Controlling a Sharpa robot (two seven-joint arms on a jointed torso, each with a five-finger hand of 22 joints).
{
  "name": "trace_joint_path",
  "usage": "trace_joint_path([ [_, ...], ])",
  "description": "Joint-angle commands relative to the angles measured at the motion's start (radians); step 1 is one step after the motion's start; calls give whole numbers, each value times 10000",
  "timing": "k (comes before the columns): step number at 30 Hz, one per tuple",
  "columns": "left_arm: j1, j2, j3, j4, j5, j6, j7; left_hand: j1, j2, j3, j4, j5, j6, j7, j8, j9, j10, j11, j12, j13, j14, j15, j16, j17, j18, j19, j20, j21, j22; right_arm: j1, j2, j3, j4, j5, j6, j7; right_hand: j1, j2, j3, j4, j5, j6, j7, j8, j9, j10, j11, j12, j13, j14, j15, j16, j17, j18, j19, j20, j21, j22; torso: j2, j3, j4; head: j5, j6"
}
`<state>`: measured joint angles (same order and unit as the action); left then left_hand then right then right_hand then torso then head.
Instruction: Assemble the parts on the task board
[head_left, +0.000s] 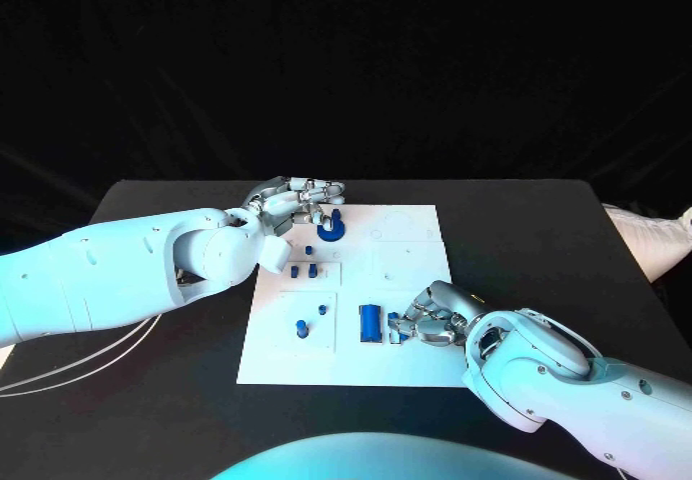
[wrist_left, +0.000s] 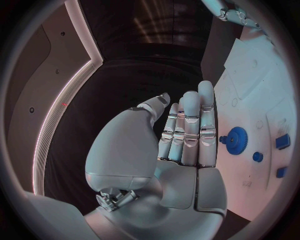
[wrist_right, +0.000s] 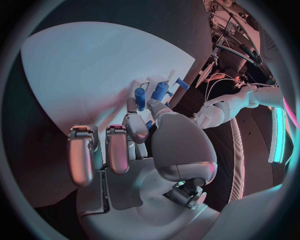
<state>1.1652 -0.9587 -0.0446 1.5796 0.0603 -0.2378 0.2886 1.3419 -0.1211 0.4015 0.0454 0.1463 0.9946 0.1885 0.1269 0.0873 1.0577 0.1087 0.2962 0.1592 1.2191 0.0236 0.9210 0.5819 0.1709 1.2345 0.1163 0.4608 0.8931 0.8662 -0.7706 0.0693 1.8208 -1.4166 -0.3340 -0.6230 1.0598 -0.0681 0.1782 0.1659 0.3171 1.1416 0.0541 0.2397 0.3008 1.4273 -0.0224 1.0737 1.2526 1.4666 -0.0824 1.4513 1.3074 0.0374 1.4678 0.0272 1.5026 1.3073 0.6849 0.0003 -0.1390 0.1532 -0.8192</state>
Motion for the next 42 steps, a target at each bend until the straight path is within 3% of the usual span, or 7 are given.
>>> trace_joint_path([
  [1, 2, 15, 6, 10, -45, 193, 43, 30, 43, -23, -47, 17, -74, -17, 37, -17, -82, 13, 48, 17, -58, -1, 58, -9, 107, 51, 52, -70, -16, -4, 36, 0, 32, -207, 144, 35, -268, -79, -295, 252, -46, 86, -31, -29, 56, 96, -24, 40, 72, 723, -80, 32, 936, -140, 694, -93, 36, 1643, -2, 1, -2, 8, -5],
  [9, 2, 17, 6, 4, -45, 195, 42, 30, 43, -23, -47, 17, -74, -17, 37, -17, -82, 13, 48, 17, -58, -1, 58, -9, 107, 51, 52, -70, -16, -4, 11, -1, 65, -348, 177, 49, -382, -57, -1016, 709, -609, 98, -66, -29, 208, 128, -50, 84, 169, 726, -108, 36, 956, -142, 698, -123, 36, 1652, -4, 4, -8, 24, -19],
  [25, 2, 10, 6, 2, -45, 217, 41, 30, 43, -23, -47, 17, -74, -17, 37, -17, -82, 13, 48, 17, -58, -1, 58, -9, 107, 51, 52, -70, -16, -15, -176, -1, 366, -631, 129, 86, -242, 170, -1376, 1001, -375, 118, -87, -17, 327, 163, -68, 128, 248, 733, -123, 53, 989, -145, 704, -136, 42, 1667, -3, 6, -3, 35, -38],
  [30, 1, 8, 6, -1, -45, 216, 41, 30, 43, -23, -47, 17, -74, -17, 37, -17, -82, 13, 48, 17, -58, -1, 58, -9, 107, 51, 52, -70, -16, -16, -242, 0, 323, -706, 278, 93, 196, 256, -1444, 852, -373, 101, -87, -24, 385, 163, -69, 111, 268, 734, -128, 54, 997, -146, 707, -142, 45, 1676, -12, 1, -4, 34, -36],
  [32, 1, 5, 6, -4, -45, 214, 41, 30, 43, -23, -47, 17, -74, -17, 37, -17, -82, 13, 48, 17, -58, -1, 58, -9, 107, 51, 52, -70, -16, -16, -265, 0, 301, -737, 386, 112, 616, 255, -1460, 606, -698, 81, -75, -33, 423, 154, -64, 85, 272, 733, -126, 50, 995, -144, 703, -143, 38, 1668, -9, 3, -6, 33, -32],
  [35, 1, 6, 6, -6, -45, 212, 42, 30, 43, -23, -47, 17, -74, -17, 37, -17, -82, 13, 48, 17, -58, -1, 58, -9, 107, 51, 52, -70, -16, -19, -282, 0, 270, -772, 596, 173, 1251, 298, -1432, 198, -1676, 64, -68, -43, 485, 141, -58, 39, 277, 730, -119, 38, 985, -142, 698, -136, 29, 1660, -2, 5, -15, 32, -33],
  [42, 1, 8, 6, -10, -45, 211, 38, 30, 43, -23, -47, 17, -74, -17, 37, -17, -82, 13, 48, 17, -58, -1, 58, -9, 107, 51, 52, -70, -16, -32, -277, -1, 250, -928, 819, 234, 1662, 295, -1502, -126, -2302, 55, -62, -59, 547, 136, -54, 5, 289, 728, -110, 27, 979, -143, 697, -126, 29, 1666, -4, 7, -11, 16, -30],
])
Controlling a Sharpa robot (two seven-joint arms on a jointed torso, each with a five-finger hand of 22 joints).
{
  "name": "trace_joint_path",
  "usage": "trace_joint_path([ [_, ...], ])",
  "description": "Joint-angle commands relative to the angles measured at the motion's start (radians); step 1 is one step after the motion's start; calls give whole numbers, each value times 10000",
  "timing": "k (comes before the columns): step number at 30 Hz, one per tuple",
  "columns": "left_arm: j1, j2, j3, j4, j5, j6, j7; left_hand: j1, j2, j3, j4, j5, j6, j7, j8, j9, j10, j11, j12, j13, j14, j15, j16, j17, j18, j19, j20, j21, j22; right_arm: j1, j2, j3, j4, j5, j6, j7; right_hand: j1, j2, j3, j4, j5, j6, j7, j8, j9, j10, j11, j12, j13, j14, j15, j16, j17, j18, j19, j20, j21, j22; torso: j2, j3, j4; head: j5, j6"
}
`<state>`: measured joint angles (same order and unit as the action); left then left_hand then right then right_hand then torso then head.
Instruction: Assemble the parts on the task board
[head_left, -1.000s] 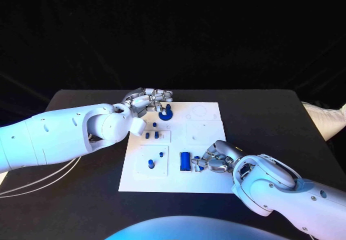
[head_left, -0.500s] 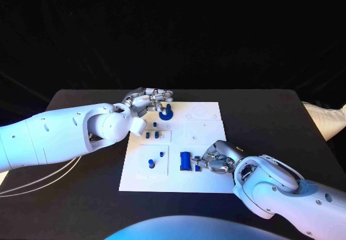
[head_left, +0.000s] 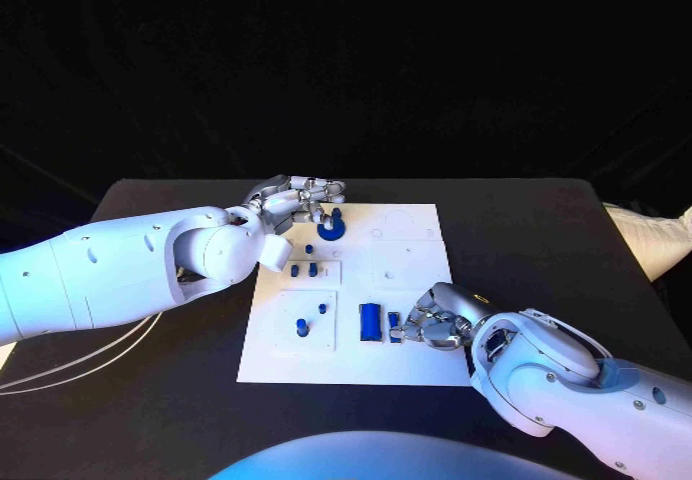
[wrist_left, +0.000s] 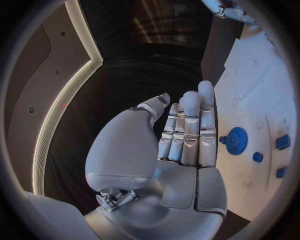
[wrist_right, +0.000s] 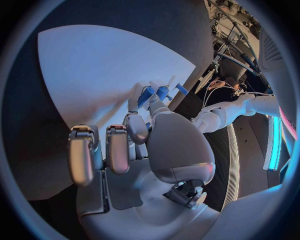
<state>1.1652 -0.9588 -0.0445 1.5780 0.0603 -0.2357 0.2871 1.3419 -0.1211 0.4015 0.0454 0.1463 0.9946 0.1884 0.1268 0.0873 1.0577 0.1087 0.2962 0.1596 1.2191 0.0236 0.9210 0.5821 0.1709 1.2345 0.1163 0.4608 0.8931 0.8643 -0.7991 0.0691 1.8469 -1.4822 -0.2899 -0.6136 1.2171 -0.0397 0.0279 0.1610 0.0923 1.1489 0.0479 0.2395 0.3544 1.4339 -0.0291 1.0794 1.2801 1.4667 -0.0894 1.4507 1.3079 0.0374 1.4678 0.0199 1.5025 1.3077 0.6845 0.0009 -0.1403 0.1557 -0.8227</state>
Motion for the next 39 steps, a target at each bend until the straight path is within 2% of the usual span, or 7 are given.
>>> trace_joint_path([
  [1, 2, 9, 5, 5, -45, 188, 51, 30, 43, -24, -47, 17, -74, -17, 37, -17, -82, 12, 48, 13, -58, -2, 58, -11, 107, 51, 52, -69, -17, -14, 10, 1, -16, -281, 386, 142, 92, 12, -1, -80, -61, -18, 1, -58, 13, 69, 13, -52, 15, 728, -40, 33, 974, -144, 698, -54, 30, 1663, 2, 1, 10, -14, 3],
  [11, 1, 20, 5, -6, -45, 184, 44, 30, 43, -24, -47, 17, -74, -17, 37, -17, -82, 12, 48, 13, -58, -2, 58, -11, 107, 51, 52, -69, -17, -18, 73, 0, -107, -347, 531, 99, 58, 69, -34, -60, -114, -10, 10, -60, 26, 73, 20, -53, 21, 730, -36, 40, 985, -146, 701, -51, 35, 1672, 1, -3, 9, -11, -2],
  [16, 1, 28, 5, -11, -45, 188, 42, 30, 43, -24, -47, 17, -74, -17, 37, -17, -82, 12, 48, 13, -58, -2, 58, -11, 107, 51, 52, -69, -17, -22, 153, -1, -348, -408, 514, 117, 90, 112, -27, -77, -127, -7, 0, -60, 33, 79, 16, -39, 32, 731, -36, 41, 988, -147, 703, -49, 38, 1678, 7, 14, 3, -2, -11],
  [21, 1, 29, 4, -19, -45, 188, 38, 30, 43, -24, -47, 17, -74, -17, 37, -17, -82, 12, 48, 13, -58, -2, 58, -11, 107, 51, 52, -69, -17, -36, 204, -1, -437, -388, 432, 210, 68, 205, -39, -52, -145, 10, -1, -56, 48, 106, 14, 32, 79, 736, -38, 58, 1013, -150, 707, -48, 46, 1691, 14, 25, 24, 8, -25],
  [31, 0, 48, 4, -37, -45, 197, 36, 30, 43, -24, -47, 17, -74, -17, 37, -17, -82, 12, 48, 13, -58, -2, 58, -11, 107, 51, 52, -69, -17, -42, 237, -1, -469, -313, 112, 455, -92, 307, -158, 68, -153, 24, 1, -58, 77, 129, 15, 61, 110, 736, -37, 57, 1014, -152, 710, -47, 53, 1702, -11, -1, 6, 28, -32],
  [35, 0, 51, 4, -48, -45, 199, 36, 30, 43, -24, -47, 17, -74, -17, 37, -17, -82, 12, 48, 13, -58, -2, 58, -11, 107, 51, 52, -69, -17, -39, 48, 3, -333, 328, -344, 1005, -276, 327, -335, 228, 88, -78, 40, -126, 83, 24, 48, -226, -29, 697, -15, -76, 841, -111, 647, -37, -68, 1532, -6, 3, 10, 38, -19],
  [39, 0, 41, 3, -56, -45, 190, 40, 30, 43, -24, -47, 17, -74, -17, 37, -17, -82, 12, 48, 13, -58, -2, 58, -11, 107, 51, 52, -69, -17, 23, -242, 76, -214, 1991, -728, 1839, -220, 303, -488, 270, 529, -337, 146, -299, 52, -239, 141, -837, -339, 613, 58, -348, 508, -34, 512, 6, -313, 1201, -14, -10, 3, 53, 26],
])
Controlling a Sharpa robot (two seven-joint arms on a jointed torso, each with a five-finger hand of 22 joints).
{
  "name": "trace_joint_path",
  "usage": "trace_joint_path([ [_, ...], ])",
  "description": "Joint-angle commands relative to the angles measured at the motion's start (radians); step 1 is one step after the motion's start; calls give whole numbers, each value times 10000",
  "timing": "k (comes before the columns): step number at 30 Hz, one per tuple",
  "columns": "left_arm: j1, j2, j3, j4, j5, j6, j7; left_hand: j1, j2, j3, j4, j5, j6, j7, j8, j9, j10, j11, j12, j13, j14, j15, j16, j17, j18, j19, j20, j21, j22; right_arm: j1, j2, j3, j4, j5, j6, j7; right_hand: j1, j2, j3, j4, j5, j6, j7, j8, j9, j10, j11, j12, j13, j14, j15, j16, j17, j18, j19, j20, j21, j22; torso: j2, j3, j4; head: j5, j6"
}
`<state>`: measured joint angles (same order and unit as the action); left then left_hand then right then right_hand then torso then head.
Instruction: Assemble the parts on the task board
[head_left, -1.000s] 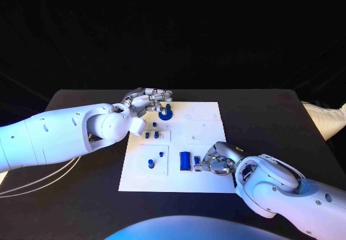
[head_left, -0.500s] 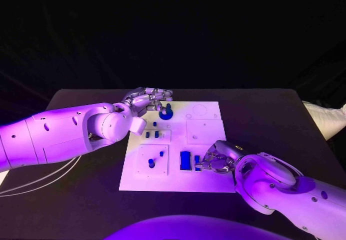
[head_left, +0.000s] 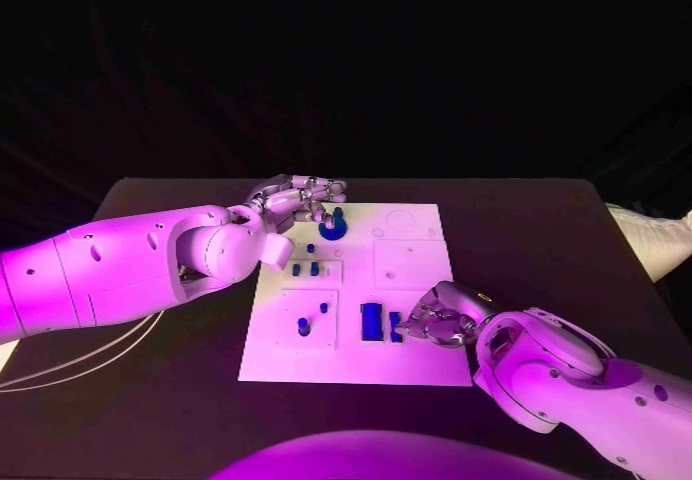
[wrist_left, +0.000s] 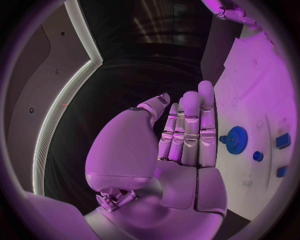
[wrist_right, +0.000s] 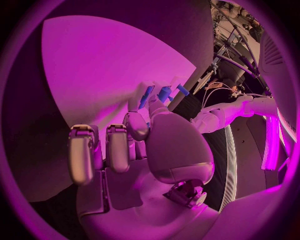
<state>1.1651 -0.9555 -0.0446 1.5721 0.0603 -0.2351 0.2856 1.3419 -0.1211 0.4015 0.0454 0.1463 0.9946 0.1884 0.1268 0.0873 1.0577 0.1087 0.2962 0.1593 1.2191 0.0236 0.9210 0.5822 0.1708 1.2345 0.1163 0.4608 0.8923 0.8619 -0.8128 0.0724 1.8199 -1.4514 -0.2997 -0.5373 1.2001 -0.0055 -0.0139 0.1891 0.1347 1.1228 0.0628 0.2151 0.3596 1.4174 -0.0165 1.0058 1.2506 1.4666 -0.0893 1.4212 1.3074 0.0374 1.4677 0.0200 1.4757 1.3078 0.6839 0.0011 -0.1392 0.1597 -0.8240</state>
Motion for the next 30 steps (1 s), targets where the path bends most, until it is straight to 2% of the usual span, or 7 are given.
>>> trace_joint_path([
  [1, 0, 5, 3, -2, -45, 180, 58, 30, 43, -23, -47, 17, -74, -17, 37, -17, -82, 13, 48, 16, -58, -2, 58, -12, 107, 52, 52, -69, -8, 95, -185, 65, 60, 2232, -717, 1404, -19, -46, -100, -18, 188, -122, 19, -86, -4, -127, 32, -225, -107, 594, 71, -123, 429, -17, 482, 12, -99, 1128, -18, -17, -16, 16, 56],
  [9, -130, 162, 3, -209, 426, 120, 317, -16, 40, -65, -28, 9, -80, -25, 71, -20, -104, 12, 124, 21, -86, 4, 68, -47, 105, 50, 56, -99, -29, 629, -384, 149, -588, 7163, -940, 5372, 968, 316, 8, -548, 707, -1098, 459, -653, -147, -1940, 396, -3974, -2265, 69, 381, -1742, -1389, 401, -343, 295, -1614, -776, -283, -177, -123, -81, 448],
  [13, -232, 408, 4, -567, 637, 77, 577, -57, 46, -109, -5, 9, -25, -68, 129, -8, -59, -21, 205, 35, -148, -11, 33, -90, 110, 17, 54, -146, -59, 827, -116, 180, -1344, 8944, -1141, 6562, 1294, 535, 132, -745, 677, -1573, 713, -730, -171, -3048, 661, -4972, -3033, -954, 629, -3750, -3463, 883, -1607, 502, -3766, -3211, -509, -317, -181, -169, 966],
  [15, -277, 545, 4, -800, 698, 11, 732, -52, 68, -130, -10, 15, 40, -114, 196, 3, -36, -54, 277, 35, -343, -28, -137, -200, 116, -119, 46, -279, -138, 911, 49, 206, -1785, 9742, -1177, 7058, 1438, 545, 182, -859, 678, -1820, 879, -742, -209, -3569, 813, -5239, -3348, -1754, 792, -4986, -4653, 1223, -2665, 642, -5523, -5054, -609, -355, -201, -174, 1095],
  [20, -390, 915, 5, -1447, 1091, -26, 1055, -2, 69, -107, -44, 19, 127, -178, 296, -3, -66, -43, 231, -94, -1134, 11, -1364, -877, 105, -855, 91, -1050, -653, 1092, 544, 314, -3107, 10888, -692, 8308, 1966, 639, 835, -1065, 683, -1759, 1050, -856, -583, -3961, 952, -7144, -5826, -3179, 1101, -8038, -6780, 1489, -4025, 933, -8206, -7192, -826, -403, -247, -294, 1511],
  [26, -632, 1585, 16, -2307, 1464, 261, 1348, 43, -14, 91, -43, -110, 28, -111, 97, -100, 74, 203, -639, -678, -1542, 343, -4576, -2391, 58, -2105, 528, -2799, -2173, 1200, 1063, 464, -4515, 11416, -111, 9088, 2044, 175, 1859, -1098, 244, -1608, 1095, -1511, -1297, -3253, 1404, -9015, -8944, -3841, 1507, -11503, -9081, 1381, -4576, 1535, -10750, -9016, -1062, -428, -126, -403, 1810],
  [30, -753, 1921, 23, -2726, 1526, 398, 1431, 20, 25, 5, -44, -196, -46, -23, -162, -162, 103, 364, -1335, -951, -2147, 874, -6377, -3233, 72, -3181, 990, -3961, -3352, 1264, 1399, 513, -5319, 11714, 73, 9303, 1817, -78, 2367, -1262, 184, -1794, 1198, -1526, -1836, -3229, 1587, -9434, -10495, -4138, 1959, -13035, -10425, 1428, -4670, 1897, -12421, -10328, -1174, -437, -93, -430, 1955],
])
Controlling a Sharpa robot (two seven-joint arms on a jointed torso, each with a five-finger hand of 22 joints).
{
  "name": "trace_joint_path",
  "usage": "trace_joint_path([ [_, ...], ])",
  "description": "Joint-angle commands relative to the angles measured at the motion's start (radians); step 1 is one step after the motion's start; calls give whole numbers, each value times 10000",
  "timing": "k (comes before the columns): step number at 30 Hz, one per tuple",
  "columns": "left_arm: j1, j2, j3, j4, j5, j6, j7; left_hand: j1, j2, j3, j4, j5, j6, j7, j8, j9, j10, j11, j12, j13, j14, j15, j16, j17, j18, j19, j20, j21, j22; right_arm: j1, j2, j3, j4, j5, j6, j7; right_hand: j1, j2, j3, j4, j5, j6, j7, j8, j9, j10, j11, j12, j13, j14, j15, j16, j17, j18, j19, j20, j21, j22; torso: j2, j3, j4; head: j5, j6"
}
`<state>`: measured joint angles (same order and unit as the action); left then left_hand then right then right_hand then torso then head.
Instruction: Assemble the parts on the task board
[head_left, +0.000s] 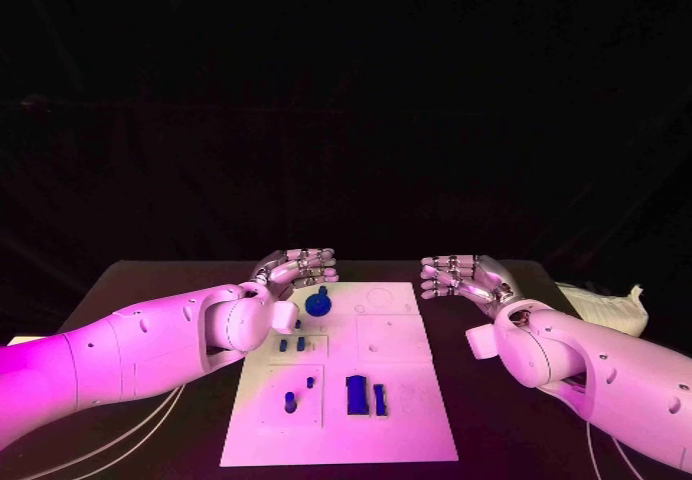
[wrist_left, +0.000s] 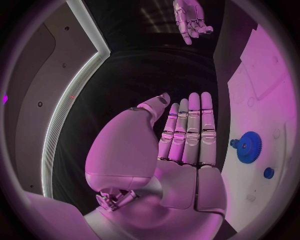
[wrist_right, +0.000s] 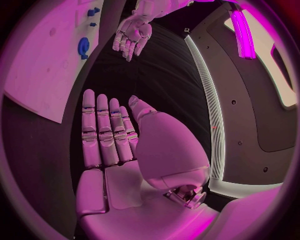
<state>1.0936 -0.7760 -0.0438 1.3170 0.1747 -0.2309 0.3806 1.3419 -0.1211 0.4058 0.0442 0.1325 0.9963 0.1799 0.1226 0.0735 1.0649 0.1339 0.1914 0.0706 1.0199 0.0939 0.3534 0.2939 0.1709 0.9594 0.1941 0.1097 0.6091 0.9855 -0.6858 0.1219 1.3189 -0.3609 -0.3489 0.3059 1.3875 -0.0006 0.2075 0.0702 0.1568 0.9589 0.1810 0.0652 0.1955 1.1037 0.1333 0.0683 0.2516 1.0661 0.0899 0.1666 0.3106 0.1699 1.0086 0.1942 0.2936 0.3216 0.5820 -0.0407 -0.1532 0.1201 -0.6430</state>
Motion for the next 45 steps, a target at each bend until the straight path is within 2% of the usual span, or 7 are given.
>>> trace_joint_path([
  [1, -45, 147, 17, -203, 378, 347, 497, 21, 35, -60, -35, -58, -64, 70, -148, -27, 41, 135, -357, -66, -201, 207, -873, -441, 79, -545, 272, -525, -656, 33, 150, 21, -360, 831, 576, 881, -120, -158, 223, -136, -47, -184, 31, -13, -306, -102, 130, -25, -762, -60, 168, -659, -693, 117, -40, 237, -904, -726, -161, -16, 50, -32, 158],
  [11, -93, 222, 39, -136, 7, -333, 244, -5613, 1211, -1807, -442, -580, -4185, -727, -1226, -735, -4397, -471, -1168, -706, -4391, -203, -2323, -1683, -584, -4514, -532, -1097, -3255, 106, 110, -79, -276, 669, -179, 510, -5997, 6, -609, -702, -677, -4112, -705, -652, -1206, -4668, -470, -683, -2516, -4246, -899, -1666, -2126, -556, -3961, -650, -2191, -2193, -147, 40, 229, -170, 176],
  [13, -118, 203, 68, 59, -122, -703, 328, -6337, 1211, -2015, -442, -1325, -4718, -826, -1226, -735, -4973, -541, -1914, -706, -4928, -939, -2438, -1800, -645, -4984, -666, -1097, -3518, 156, 13, -184, -20, 939, -550, 660, -6720, 6, -742, -702, -758, -4617, -806, -652, -1955, -5257, -553, -683, -2516, -4839, -899, -1666, -2217, -675, -4526, -769, -2936, -2286, -180, 92, 414, -316, 212],
  [16, -159, 172, 115, 374, -329, -1301, 464, -7152, 1211, -2250, -442, -1325, -5324, -939, -1226, -735, -5629, -1339, -1914, -706, -5538, -939, -2566, -1931, -782, -5519, -814, -1097, -3815, 236, -143, -353, 394, 1375, -1148, 902, -7537, 6, -894, -702, -851, -5186, -921, -652, -1955, -5919, -1333, -683, -2516, -5507, -899, -1666, -2319, -766, -5163, -904, -2936, -2393, -233, 176, 713, -553, 271],
  [25, -338, 34, 325, 1773, -1249, -3955, 1068, -9098, 1211, -2808, -442, -1325, -6762, -1799, -1226, -735, -7187, -1339, -1914, -706, -6986, -939, -3534, -2939, -1001, -6781, -1165, -1097, -4520, 544, -745, -1006, 1991, 3060, -3459, 1837, -9494, 6, -1256, -702, -1568, -6551, -1810, -652, -1955, -7495, -1333, -683, -2516, -7101, -899, -1666, -3106, -957, -6685, -1222, -2936, -3216, -367, 391, 1474, -1155, 419],
  [26, -354, 22, 343, 1894, -1328, -4184, 1120, -9267, 1211, -2860, -442, -1325, -6890, -1799, -1226, -735, -7325, -1339, -1914, -706, -7110, -939, -3534, -2939, -1002, -6892, -1196, -1097, -4583, 566, -788, -1052, 2104, 3179, -3621, 1902, -9664, 6, -1288, -702, -1568, -6668, -1810, -652, -1955, -7636, -1333, -683, -2516, -7240, -899, -1666, -3106, -1699, -6819, -1942, -2936, -3216, -372, 399, 1503, -1178, 425],
  [45, -436, -40, 438, 2530, -1747, -5391, 1394, -11570, 1211, -4058, -442, -1325, -8597, -1799, -1226, -735, -9172, -1339, -1914, -706, -8829, -939, -3534, -2939, -1709, -8388, -1941, -1097, -6091, 645, -942, -1219, 2511, 3609, -4211, 2141, -11987, 6, -2075, -702, -1568, -8286, -1810, -652, -1955, -9520, -1333, -683, -2516, -9130, -899, -1666, -3106, -1699, -8623, -1942, -2936, -3216, -378, 407, 1532, -1201, 430],
])
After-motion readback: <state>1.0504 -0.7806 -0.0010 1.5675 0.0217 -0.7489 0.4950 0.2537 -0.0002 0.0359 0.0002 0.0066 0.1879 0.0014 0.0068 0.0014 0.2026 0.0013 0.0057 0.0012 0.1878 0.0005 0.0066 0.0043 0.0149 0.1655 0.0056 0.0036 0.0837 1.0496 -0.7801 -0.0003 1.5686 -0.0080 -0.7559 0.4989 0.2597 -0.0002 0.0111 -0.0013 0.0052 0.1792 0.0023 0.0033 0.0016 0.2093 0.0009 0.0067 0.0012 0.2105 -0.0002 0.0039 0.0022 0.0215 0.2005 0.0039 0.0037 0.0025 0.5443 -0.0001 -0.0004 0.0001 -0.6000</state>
